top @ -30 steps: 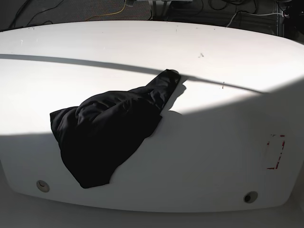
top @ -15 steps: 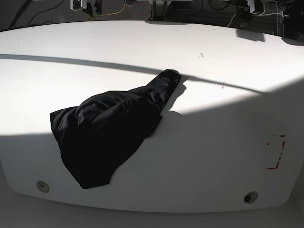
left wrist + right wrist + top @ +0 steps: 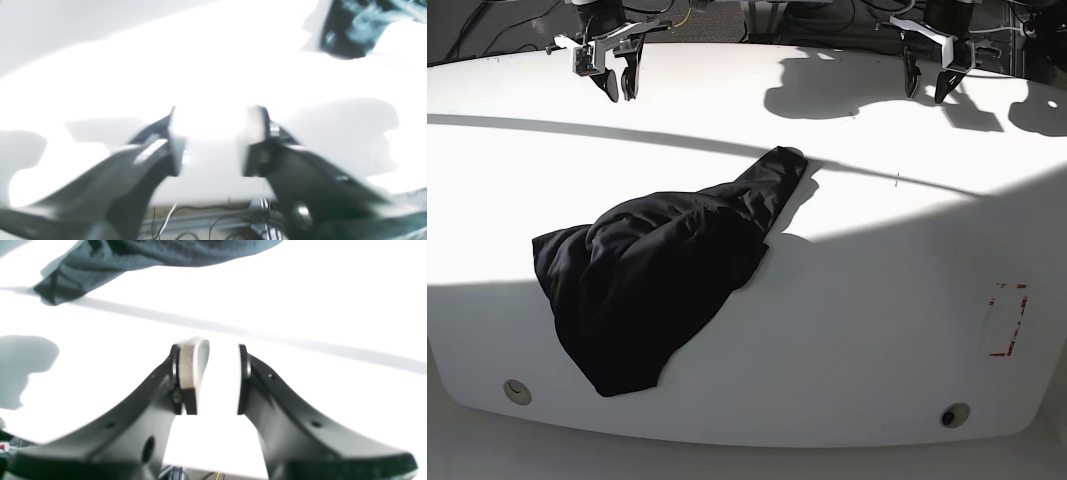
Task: Layout the t-shirt on the table in an organized manner, then fold the t-shirt properly
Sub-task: 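Lower both grippers toward the black t-shirt heap, then grasp the black t-shirt edges with both grippers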
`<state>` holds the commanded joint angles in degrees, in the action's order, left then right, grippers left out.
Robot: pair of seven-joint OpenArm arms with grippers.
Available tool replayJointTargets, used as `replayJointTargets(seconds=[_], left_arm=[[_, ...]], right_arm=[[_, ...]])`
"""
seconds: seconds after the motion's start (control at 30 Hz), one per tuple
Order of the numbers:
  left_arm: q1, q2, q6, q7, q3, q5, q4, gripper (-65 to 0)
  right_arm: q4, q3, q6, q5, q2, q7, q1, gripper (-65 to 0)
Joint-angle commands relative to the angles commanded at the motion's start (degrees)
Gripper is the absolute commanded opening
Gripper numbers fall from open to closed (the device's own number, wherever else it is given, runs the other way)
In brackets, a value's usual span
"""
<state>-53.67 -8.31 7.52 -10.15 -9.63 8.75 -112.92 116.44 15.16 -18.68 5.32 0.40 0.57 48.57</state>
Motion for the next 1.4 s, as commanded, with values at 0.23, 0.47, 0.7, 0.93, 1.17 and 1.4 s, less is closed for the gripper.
replayJointTargets(seconds=[0.23,0.47,0.7,0.93,1.17,1.4], left_arm=[[4.7,-0.4,0.0,0.1,4.3,-0.1,0.2,-36.4],[8.9,-0.9,0.0,1.1,9.7,-0.2,0.3,-36.4],[14.8,-4.7,0.0,6.7,17.5,-0.2,0.4,-36.8],[19.6,-5.3,-0.1,11.0,20.0,-0.1,0.4,-36.7],[23.1,-5.2,-0.1,15.7,22.4,0.0,0.4,-36.5],[25.0,-5.2,-0.1,17.1,22.5,0.0,0.4,-36.4]], right_arm=[[-0.1,-0.9,0.00,0.2,0.0,-7.4,-8.8,-32.2],[-0.4,-4.0,0.00,-0.1,0.0,-15.3,-18.2,-33.3],[-3.3,-4.6,0.26,-0.1,0.0,-24.4,-29.1,-33.6],[-8.6,1.1,0.35,0.1,-0.1,-28.0,-36.4,-33.1],[-19.3,9.1,0.00,0.1,0.4,-27.9,-44.5,-33.1],[-29.2,12.9,0.00,0.4,4.9,-27.9,-51.4,-33.1]])
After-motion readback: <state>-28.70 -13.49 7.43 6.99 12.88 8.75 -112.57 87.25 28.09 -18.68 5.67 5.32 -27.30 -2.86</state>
